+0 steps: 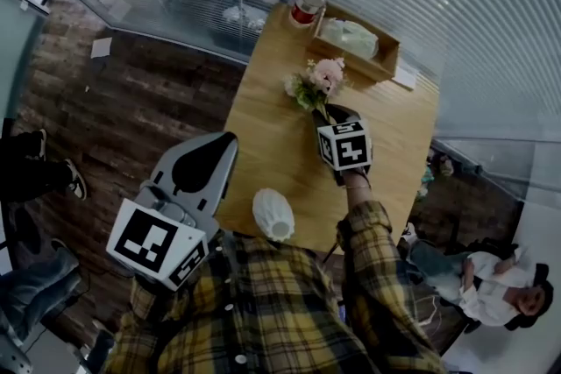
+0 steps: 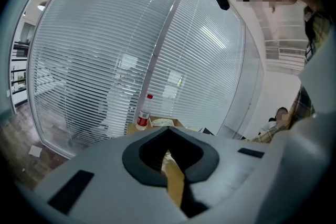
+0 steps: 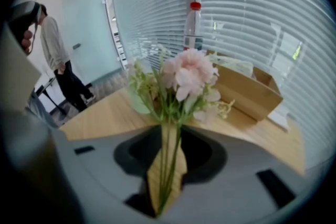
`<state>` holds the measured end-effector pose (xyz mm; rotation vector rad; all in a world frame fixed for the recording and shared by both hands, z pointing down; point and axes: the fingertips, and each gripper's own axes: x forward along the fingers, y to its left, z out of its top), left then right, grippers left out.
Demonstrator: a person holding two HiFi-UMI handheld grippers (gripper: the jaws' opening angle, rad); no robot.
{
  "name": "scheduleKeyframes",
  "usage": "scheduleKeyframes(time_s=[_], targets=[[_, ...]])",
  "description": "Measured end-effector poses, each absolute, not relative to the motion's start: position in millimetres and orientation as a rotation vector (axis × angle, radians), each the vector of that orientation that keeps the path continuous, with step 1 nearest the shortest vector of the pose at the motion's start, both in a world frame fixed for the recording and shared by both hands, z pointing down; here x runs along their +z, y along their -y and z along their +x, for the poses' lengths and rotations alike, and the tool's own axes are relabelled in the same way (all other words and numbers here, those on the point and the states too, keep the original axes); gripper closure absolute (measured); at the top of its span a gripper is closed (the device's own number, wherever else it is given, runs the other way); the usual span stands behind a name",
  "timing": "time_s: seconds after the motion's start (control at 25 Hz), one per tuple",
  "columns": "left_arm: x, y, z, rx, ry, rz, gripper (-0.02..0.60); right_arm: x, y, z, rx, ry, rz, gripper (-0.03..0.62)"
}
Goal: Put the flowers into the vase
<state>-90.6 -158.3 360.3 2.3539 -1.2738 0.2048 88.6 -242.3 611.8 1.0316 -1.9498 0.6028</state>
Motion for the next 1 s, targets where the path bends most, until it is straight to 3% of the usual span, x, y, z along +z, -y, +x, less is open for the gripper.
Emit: scheduleKeyframes(time_s=[0.48,1.0], targets=[[352.1,161.0,-78.2,0.199,1.228,2.4,0.571,594.2,235.3,84.3,0.63,1.975,1.044,0.555],[333.2,161.1,-63.2,0.157,1.161,2.482,0.571,524.8,223.8,87.3,0.608,2.099,1.174,0.565]])
